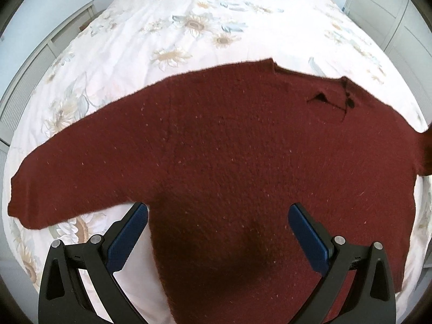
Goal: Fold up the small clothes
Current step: 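Lower the right gripper to the sweater's sleeve cuff and grasp it, then lift the cuff with the right gripper and fold the sleeve across the body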
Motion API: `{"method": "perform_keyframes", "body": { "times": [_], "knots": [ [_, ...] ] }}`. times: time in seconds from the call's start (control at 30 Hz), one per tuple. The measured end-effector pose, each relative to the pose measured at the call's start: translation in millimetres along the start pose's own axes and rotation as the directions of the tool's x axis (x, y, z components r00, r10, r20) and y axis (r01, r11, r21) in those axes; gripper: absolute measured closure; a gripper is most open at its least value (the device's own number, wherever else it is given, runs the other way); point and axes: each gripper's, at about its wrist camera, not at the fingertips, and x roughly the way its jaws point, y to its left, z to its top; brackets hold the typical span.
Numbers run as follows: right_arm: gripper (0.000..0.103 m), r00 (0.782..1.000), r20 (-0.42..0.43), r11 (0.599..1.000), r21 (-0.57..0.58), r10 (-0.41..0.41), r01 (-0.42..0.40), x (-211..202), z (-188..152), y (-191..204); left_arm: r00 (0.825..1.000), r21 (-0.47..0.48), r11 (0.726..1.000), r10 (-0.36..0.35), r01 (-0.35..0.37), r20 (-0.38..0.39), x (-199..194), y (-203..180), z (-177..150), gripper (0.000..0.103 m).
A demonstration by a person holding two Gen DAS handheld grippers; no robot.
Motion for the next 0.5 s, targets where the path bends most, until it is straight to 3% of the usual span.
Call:
{"method": "perform_keyframes", "body": {
  "times": [0.23,0.33,0.5],
  "knots": [
    [0.088,0.984,0.005,0.973,-0.148,0.177,-0.175,-14.6,3.4,132.4,0.998,-0.007,1.000,-0.027,0.028,0.054,-14.2,9.3,9.2,0.001],
    [0.088,0.972,-0.008,0.955,-0.187,0.233,-0.231,-9.2,-2.7,170.8,0.997,-0.014,0.999,-0.029,0.031,0.071,-16.9,14.5,15.3,0.001],
    [0.088,0.956,-0.109,0.927,-0.236,0.273,-0.292,27.6,-35.7,229.3,0.997,-0.025,1.000,-0.012,0.014,0.082,-18.4,26.3,21.2,0.001]
  ]
}}
